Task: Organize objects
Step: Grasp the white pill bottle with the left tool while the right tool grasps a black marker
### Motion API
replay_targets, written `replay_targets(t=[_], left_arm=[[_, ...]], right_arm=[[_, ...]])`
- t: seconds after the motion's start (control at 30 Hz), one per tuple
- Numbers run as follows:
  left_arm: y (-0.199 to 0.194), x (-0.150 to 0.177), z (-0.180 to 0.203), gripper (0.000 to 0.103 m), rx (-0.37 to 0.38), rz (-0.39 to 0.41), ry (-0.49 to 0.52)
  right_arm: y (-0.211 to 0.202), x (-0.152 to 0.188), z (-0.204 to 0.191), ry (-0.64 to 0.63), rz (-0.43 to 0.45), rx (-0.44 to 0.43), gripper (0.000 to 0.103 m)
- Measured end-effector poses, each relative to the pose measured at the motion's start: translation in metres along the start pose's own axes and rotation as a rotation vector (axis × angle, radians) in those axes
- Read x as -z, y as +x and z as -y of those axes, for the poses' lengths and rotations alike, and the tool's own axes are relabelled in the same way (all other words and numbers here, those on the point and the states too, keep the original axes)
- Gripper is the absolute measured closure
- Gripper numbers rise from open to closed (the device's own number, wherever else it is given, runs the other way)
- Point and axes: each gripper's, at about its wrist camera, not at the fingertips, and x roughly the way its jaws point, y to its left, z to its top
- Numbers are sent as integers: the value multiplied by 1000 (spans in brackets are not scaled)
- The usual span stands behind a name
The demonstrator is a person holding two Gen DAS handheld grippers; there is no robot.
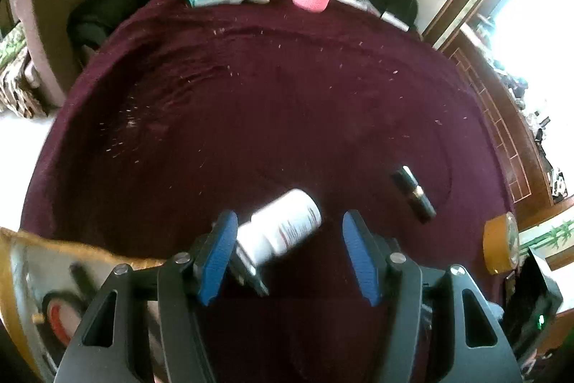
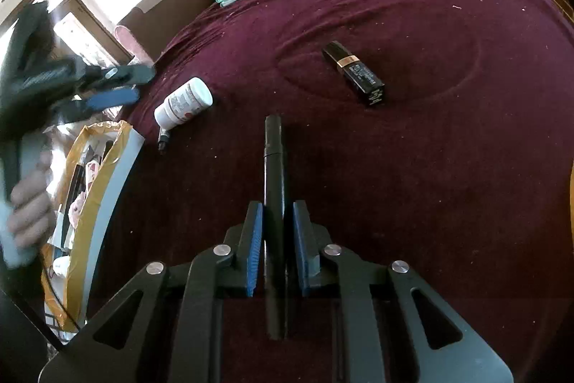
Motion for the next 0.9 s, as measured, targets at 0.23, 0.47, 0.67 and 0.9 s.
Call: replay_targets(t=[0.23,0.47,0.67,0.9], left_arm=[[26,8,0,48,21,-99,-25],[21,22,26,48,-82,-85,85],[36,25,24,73,-175,-134,64],[5,54,32,73,-216,-88,36]], right_arm=[[-2,0,3,6,-3,-12,89],[-2,1,2,17,-4,-17,88],[-2,1,3,22,-2,-22,88],[-1,1,2,3,-1,-13,88]])
